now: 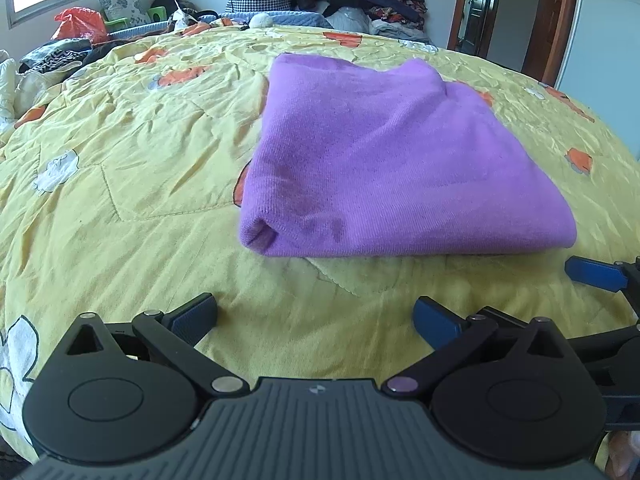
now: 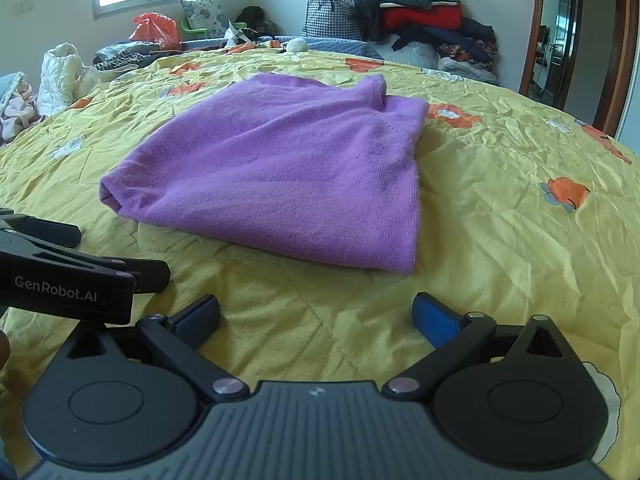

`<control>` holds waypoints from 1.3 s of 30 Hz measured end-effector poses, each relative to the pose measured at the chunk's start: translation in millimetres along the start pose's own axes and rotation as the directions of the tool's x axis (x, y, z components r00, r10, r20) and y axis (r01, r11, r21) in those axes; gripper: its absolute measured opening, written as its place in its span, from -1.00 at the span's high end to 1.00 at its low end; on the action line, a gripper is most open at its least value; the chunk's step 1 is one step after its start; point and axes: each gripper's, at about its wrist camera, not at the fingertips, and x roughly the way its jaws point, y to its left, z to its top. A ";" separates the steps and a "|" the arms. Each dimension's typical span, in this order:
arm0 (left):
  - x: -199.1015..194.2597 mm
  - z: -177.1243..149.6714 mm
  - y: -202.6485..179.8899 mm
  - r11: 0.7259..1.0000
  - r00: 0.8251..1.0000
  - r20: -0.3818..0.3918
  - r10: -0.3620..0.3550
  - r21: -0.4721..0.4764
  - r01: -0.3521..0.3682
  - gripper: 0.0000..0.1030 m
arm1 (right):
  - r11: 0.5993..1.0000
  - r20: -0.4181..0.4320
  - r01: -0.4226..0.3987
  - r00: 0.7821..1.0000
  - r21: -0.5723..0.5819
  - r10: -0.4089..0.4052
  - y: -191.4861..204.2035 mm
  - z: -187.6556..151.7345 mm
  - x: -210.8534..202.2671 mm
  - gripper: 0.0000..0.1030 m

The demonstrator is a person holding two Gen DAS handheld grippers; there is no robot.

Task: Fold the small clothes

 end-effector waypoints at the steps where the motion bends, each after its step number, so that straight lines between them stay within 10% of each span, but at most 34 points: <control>1: 0.2 0.6 0.6 1.000 1.000 0.000 -0.002 -0.004 0.002 -1.00 | 1.000 -0.001 0.000 1.000 0.001 0.000 0.4 1.1 0.8 -1.00; 39: 2.3 2.1 2.6 1.000 1.000 -0.003 -0.015 0.013 0.015 -1.00 | 1.000 0.006 0.019 1.000 0.005 -0.019 7.2 2.4 3.3 -1.00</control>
